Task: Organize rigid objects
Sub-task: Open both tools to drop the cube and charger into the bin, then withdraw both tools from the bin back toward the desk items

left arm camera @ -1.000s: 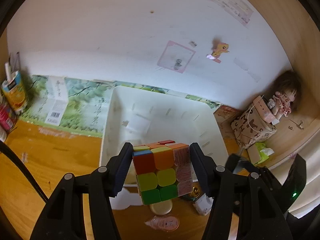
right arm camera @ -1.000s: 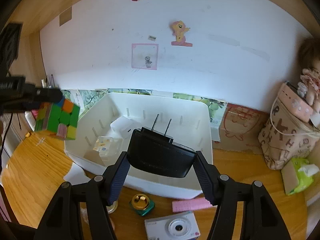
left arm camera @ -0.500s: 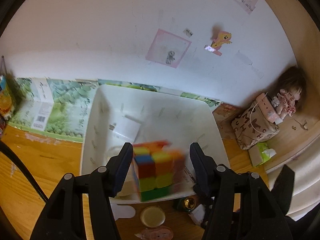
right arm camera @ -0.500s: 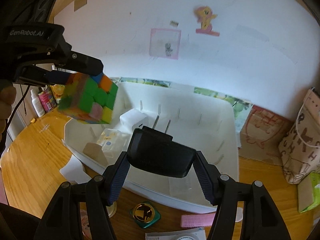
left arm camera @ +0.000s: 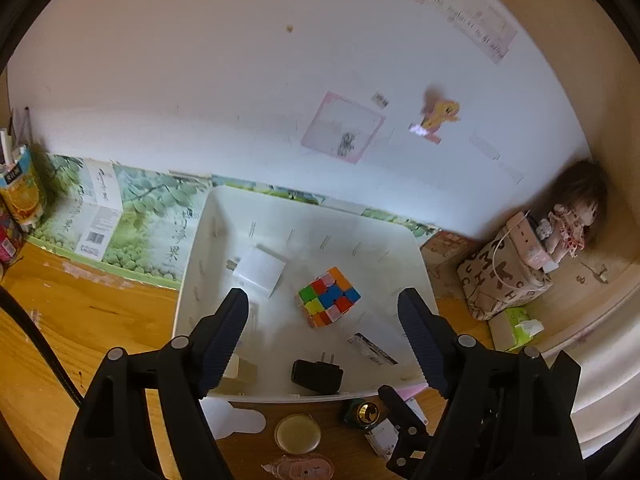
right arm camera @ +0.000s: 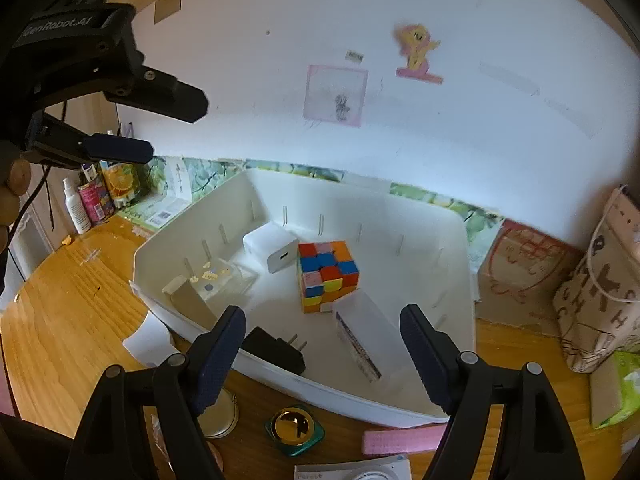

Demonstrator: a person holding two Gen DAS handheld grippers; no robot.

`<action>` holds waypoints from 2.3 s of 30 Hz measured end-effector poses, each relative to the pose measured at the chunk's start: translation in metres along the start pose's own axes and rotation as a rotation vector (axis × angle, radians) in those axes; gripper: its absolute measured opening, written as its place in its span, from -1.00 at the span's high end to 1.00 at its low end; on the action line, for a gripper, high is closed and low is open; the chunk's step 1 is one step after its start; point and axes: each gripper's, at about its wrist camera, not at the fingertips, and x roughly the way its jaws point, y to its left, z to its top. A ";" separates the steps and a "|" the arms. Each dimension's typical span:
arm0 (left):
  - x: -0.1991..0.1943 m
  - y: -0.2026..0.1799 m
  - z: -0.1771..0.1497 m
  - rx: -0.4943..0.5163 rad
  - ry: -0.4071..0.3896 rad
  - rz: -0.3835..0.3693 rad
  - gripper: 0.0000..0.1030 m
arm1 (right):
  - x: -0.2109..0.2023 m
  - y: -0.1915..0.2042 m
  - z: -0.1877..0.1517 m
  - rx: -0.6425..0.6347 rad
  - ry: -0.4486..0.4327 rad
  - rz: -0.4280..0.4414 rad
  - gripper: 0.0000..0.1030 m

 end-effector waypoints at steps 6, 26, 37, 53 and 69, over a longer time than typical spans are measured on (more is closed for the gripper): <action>-0.025 -0.003 -0.005 0.008 -0.048 -0.012 -0.61 | -0.025 0.002 0.004 -0.004 -0.051 -0.054 -0.58; -0.099 -0.003 -0.047 0.047 -0.142 -0.013 -0.61 | -0.102 0.000 -0.003 0.082 -0.167 -0.189 -0.60; -0.112 -0.001 -0.070 0.062 -0.109 -0.040 -0.61 | -0.129 0.008 -0.027 0.149 -0.141 -0.228 -0.60; -0.099 0.004 -0.089 0.153 0.013 -0.085 -0.61 | -0.139 0.038 -0.060 0.235 -0.041 -0.254 -0.60; -0.074 0.018 -0.106 0.175 0.146 -0.127 -0.61 | -0.133 0.069 -0.081 0.316 0.052 -0.218 -0.60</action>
